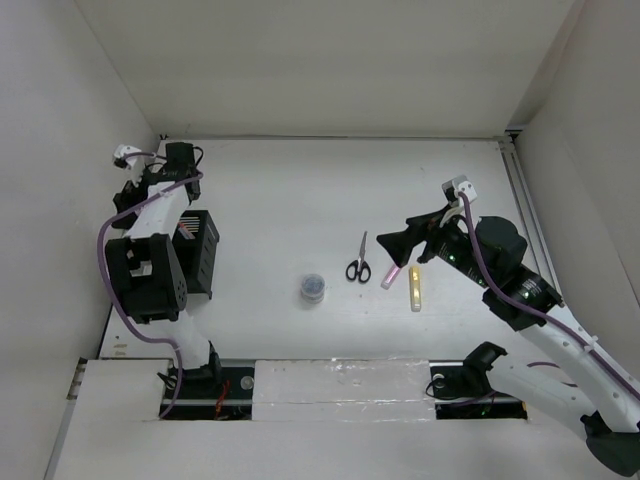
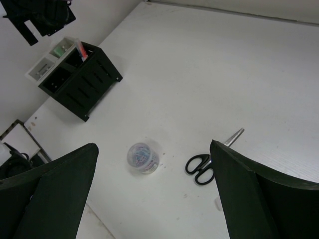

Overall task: Sort the stationery into containers
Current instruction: Place the stationery into the container, then grab a piece of stationery with the left arm

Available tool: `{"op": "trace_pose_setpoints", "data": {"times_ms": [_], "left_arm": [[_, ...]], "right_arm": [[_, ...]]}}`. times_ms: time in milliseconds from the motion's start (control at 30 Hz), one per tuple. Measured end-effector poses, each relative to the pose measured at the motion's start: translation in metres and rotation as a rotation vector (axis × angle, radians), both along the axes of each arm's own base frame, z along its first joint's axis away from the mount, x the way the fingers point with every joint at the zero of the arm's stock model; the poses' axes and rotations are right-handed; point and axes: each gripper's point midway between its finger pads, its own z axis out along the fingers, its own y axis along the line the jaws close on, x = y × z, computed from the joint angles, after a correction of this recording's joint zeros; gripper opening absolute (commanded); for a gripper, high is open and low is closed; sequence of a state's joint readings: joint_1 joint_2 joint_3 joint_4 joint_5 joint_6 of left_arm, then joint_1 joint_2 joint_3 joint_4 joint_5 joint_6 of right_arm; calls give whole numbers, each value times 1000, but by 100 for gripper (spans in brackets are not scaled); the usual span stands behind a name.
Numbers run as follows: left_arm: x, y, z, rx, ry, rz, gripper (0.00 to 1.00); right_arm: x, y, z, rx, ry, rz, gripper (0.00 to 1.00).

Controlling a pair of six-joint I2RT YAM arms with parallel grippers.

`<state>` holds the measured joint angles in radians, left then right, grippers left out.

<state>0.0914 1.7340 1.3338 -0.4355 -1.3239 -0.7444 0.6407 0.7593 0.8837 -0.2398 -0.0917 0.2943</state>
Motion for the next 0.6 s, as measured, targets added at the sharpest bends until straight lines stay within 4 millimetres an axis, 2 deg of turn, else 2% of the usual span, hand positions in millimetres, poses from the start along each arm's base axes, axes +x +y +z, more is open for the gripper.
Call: {"op": "trace_pose_setpoints", "data": {"times_ms": [100,133,200,267,367,467,533,567,600], "left_arm": [[4,-9,17,14,-16,-28,100],[8,-17,27,25,-28,-52,100],[20,-44,53,50,-46,-142,100],[34,-82,79,50,-84,-278,100],[51,-155,111,-15,-136,-583,100],[61,-238,139,-82,-188,-888,100],[59,-301,144,-115,-181,-1095,100],[52,-347,136,-140,-146,-1244,100],[49,-367,130,-151,-121,-1306,100]], "right_arm": [[0,0,0,0,0,0,100],[0,0,0,0,0,0,100],[0,0,0,0,0,-1,100],[1,-2,0,-2,1,-12,100],[4,-12,-2,-12,16,-75,100],[5,-33,9,-4,11,-176,100],[2,-53,26,22,-17,-256,100],[-1,-63,37,41,-37,-296,100],[-5,-74,49,61,-58,-332,100]]}}
